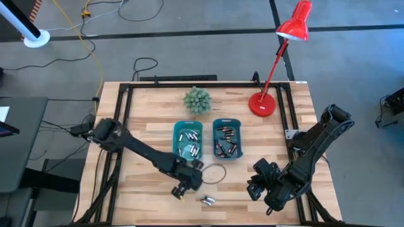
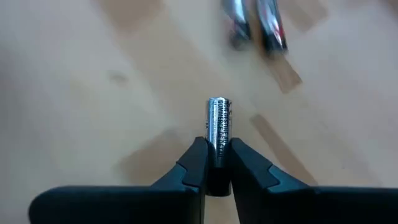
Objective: Sort batteries
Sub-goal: Put the silver battery into the green bin
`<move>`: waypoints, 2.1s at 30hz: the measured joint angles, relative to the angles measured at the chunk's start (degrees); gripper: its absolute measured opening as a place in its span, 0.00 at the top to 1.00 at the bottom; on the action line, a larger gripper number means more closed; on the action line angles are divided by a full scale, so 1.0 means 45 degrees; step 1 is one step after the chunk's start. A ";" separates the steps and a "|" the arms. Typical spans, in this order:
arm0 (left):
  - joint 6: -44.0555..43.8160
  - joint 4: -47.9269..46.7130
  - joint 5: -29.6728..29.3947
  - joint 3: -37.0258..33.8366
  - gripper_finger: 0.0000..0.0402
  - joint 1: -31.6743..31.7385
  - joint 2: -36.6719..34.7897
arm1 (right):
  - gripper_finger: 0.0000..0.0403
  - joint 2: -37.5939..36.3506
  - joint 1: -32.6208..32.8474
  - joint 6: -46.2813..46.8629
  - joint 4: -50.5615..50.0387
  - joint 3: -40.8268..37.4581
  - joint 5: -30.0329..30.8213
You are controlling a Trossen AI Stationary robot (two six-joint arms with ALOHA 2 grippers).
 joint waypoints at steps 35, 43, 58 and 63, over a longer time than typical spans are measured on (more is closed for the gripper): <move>-0.6330 -0.4950 -0.1139 0.0059 0.90 0.5101 -0.1136 | 0.65 0.0034 -0.0214 -0.0107 0.2500 -0.0005 0.2322; -0.6686 -0.5172 -0.0912 0.0059 0.77 0.5119 -0.0705 | 0.65 0.0034 -0.0209 -0.0102 0.2660 -0.0005 0.2327; -0.8091 -0.5470 -0.0403 0.0059 0.47 0.4747 -0.2204 | 0.65 0.0506 -0.0324 -0.1084 0.3423 -0.0414 0.2341; -0.8960 -0.5469 -0.2023 0.0064 0.47 0.3739 -0.4067 | 0.65 0.2090 -0.0238 -0.1765 0.4659 -0.0627 0.2288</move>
